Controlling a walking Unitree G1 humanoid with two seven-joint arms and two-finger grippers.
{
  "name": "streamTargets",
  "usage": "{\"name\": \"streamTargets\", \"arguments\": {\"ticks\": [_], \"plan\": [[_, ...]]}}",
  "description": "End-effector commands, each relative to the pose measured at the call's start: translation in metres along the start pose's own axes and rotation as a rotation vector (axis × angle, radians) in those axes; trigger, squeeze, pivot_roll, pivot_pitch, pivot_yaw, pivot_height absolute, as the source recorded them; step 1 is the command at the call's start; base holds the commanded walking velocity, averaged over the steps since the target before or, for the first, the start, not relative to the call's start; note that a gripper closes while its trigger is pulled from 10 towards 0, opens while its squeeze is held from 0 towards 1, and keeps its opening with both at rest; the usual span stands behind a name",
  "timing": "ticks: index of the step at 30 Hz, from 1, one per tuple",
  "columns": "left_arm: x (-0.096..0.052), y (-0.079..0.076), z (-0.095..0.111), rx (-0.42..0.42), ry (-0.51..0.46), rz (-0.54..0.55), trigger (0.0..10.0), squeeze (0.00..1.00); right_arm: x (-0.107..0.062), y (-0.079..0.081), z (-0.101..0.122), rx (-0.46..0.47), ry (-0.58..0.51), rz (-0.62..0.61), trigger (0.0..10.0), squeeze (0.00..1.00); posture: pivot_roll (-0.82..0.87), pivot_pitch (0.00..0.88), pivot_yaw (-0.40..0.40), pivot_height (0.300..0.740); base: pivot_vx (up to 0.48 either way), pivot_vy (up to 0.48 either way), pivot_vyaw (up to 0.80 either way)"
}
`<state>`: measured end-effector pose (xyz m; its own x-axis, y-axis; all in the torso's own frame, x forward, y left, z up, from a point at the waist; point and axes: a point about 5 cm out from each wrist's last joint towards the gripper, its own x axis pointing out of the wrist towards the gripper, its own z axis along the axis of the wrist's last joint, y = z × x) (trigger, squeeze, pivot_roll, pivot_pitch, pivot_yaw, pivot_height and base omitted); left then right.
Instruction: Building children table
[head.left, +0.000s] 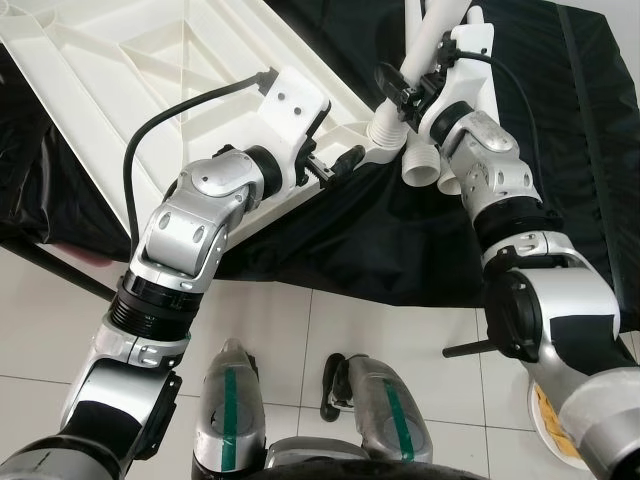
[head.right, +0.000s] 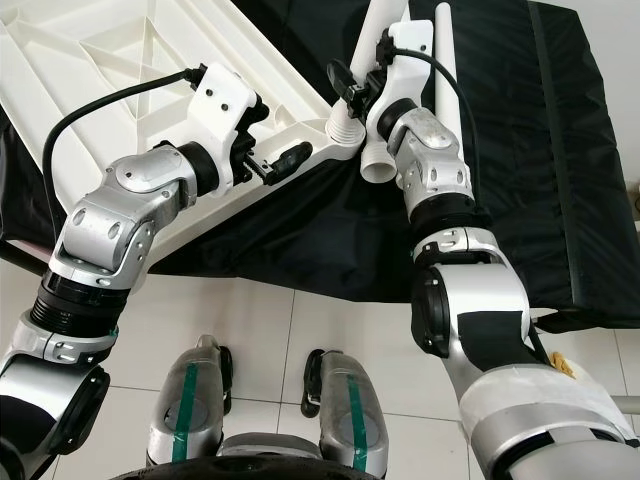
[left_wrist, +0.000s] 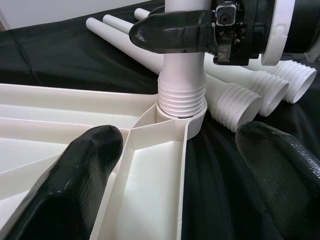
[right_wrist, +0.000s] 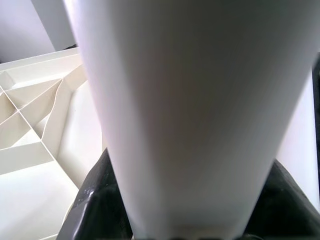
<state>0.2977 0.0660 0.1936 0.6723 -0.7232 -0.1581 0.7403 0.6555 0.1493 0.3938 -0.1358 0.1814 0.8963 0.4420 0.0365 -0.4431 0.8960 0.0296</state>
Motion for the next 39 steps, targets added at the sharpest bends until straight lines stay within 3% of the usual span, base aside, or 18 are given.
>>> {"name": "streamTargets", "arguments": {"ticks": [1, 10, 23, 39], "plan": [[-0.001, 0.001, 0.002, 0.004, -0.001, 0.022, 10.0, 0.00, -0.002, 0.000, -0.017, 0.027, 0.083, -0.005, 10.0, 0.00, 0.17, 0.052, -0.085, 0.740, 0.000, 0.000, 0.00], [-0.002, 0.002, 0.004, 0.006, -0.005, 0.029, 10.0, 0.00, -0.005, -0.003, -0.023, 0.054, 0.099, -0.039, 10.0, 0.00, 0.17, 0.056, -0.086, 0.740, 0.000, 0.000, 0.00], [-0.002, 0.002, 0.005, 0.008, -0.009, 0.032, 10.0, 0.00, -0.014, -0.004, -0.026, 0.145, -0.023, -0.064, 10.0, 0.00, 0.17, 0.060, -0.084, 0.740, 0.000, 0.000, 0.00], [-0.003, 0.004, 0.006, 0.010, -0.010, 0.039, 10.0, 0.00, -0.010, 0.018, -0.024, 0.010, -0.038, 0.061, 10.0, 0.00, 0.17, 0.065, -0.084, 0.740, 0.000, 0.000, 0.00]]}}
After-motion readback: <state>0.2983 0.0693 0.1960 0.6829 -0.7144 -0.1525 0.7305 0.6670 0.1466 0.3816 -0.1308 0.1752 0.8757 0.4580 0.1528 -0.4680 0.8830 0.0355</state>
